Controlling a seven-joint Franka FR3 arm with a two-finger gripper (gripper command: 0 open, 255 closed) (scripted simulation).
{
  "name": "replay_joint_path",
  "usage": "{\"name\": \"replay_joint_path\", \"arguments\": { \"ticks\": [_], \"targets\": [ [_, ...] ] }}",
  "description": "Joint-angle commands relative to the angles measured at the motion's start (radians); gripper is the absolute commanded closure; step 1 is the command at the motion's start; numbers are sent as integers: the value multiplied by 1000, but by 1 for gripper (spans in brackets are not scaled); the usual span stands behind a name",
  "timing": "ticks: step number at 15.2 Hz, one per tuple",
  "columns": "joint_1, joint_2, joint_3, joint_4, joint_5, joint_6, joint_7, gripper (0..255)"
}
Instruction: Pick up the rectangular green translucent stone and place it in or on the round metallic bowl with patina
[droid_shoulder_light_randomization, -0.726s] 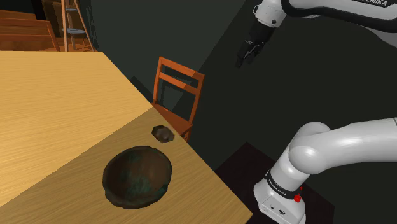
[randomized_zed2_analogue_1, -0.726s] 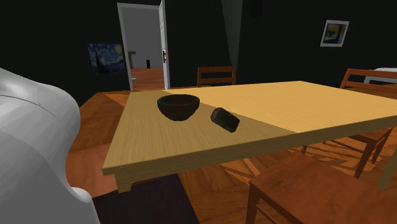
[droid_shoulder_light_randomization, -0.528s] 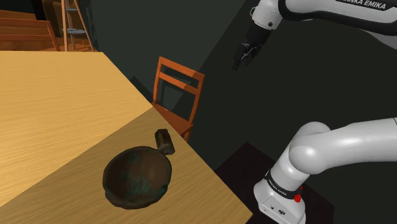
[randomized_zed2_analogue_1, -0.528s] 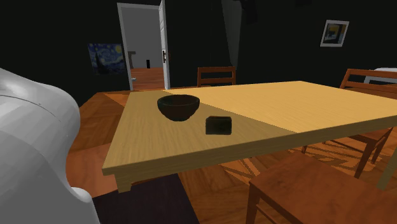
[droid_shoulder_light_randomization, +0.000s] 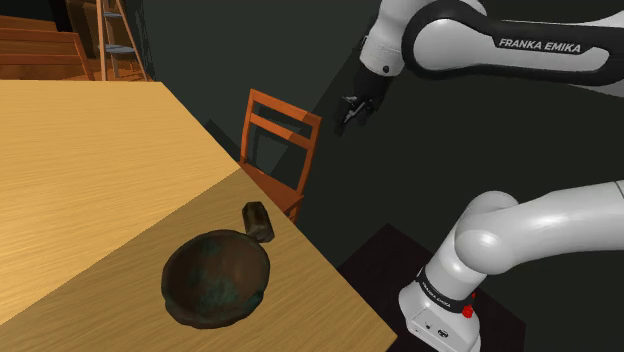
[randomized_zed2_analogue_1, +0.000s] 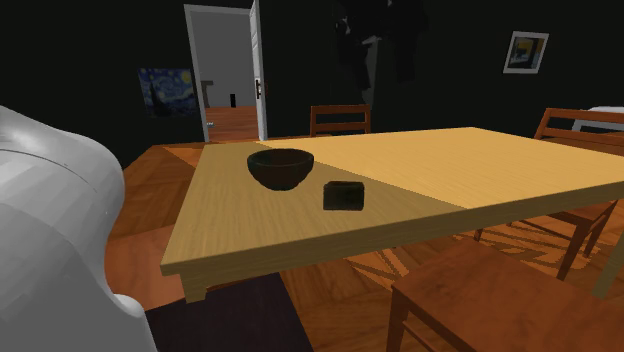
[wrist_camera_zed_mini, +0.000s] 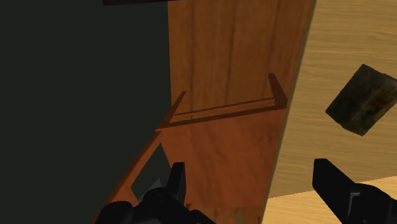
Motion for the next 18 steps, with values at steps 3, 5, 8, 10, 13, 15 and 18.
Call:
{"name": "replay_joint_path", "arguments": {
  "ticks": [3,5,8,10,13,15,18],
  "targets": [
    [0,62,109,-26,9,81,131,0],
    [-5,105,166,-28,7,120,198,0],
    [-21,181,255,-17,-8,175,304,0],
    [-40,240,318,-2,-28,208,379,0],
    [-77,343,416,33,-79,250,504,0],
    [-110,422,485,66,-132,270,596,0],
    [-162,565,591,130,-251,281,756,0]
  ]
}}
